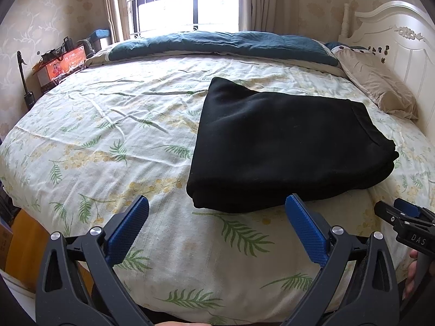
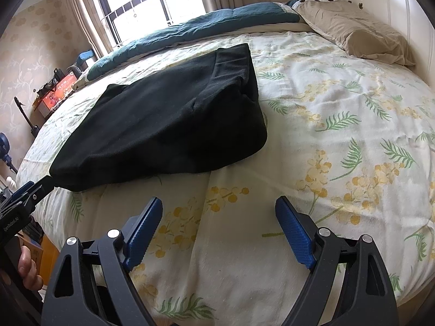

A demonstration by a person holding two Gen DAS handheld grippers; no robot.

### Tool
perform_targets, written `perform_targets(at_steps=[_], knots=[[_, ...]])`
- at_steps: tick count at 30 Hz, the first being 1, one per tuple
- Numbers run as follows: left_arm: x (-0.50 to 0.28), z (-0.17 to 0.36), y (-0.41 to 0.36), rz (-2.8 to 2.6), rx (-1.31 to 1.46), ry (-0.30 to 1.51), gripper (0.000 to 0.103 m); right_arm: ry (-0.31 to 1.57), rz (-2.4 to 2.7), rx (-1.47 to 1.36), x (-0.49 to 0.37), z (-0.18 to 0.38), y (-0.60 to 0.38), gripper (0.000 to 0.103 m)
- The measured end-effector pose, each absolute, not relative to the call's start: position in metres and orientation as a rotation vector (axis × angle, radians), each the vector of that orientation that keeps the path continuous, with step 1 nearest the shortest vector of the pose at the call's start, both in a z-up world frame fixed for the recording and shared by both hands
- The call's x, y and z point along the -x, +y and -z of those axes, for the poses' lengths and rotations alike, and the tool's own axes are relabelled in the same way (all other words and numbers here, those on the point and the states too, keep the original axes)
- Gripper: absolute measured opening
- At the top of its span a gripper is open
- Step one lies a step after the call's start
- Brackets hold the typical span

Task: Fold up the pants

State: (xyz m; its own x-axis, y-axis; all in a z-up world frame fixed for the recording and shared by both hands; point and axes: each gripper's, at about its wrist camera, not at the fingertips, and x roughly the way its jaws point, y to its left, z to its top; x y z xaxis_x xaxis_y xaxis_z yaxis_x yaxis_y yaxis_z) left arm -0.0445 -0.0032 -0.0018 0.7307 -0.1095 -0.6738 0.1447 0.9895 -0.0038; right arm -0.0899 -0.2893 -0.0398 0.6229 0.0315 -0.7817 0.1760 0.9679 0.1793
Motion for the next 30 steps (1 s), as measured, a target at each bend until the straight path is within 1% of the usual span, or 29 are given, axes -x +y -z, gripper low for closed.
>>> perform_targets(at_steps=[16,21,24,26,29,30], knots=[[0.047,0.0,-0.005,0.144,-0.045,0.741,0.1,0.905,0.075,-0.241,0.092,0.04,-0.29,0.084],[0.043,-0.02,0.004,0.078,-0.003,0.637,0.1,0.909,0.07,-0.241,0.091,0.04,-0.29,0.084],[0.022,-0.042,0.016,0.11,0.003,0.598,0.1,0.903,0.033,-0.25,0.088,0.029,-0.291,0.084],[-0.008,-0.055,0.03,0.16,0.008,0.58,0.1,0.887,-0.002,-0.252,0.078,0.015,-0.295,0.084],[-0.077,-0.063,0.055,0.148,-0.002,0.574,0.1,0.833,-0.034,-0.235,0.042,-0.016,-0.31,0.084],[-0.104,-0.061,0.062,0.123,-0.013,0.575,0.1,0.804,-0.028,-0.23,0.021,-0.027,-0.321,0.086]])
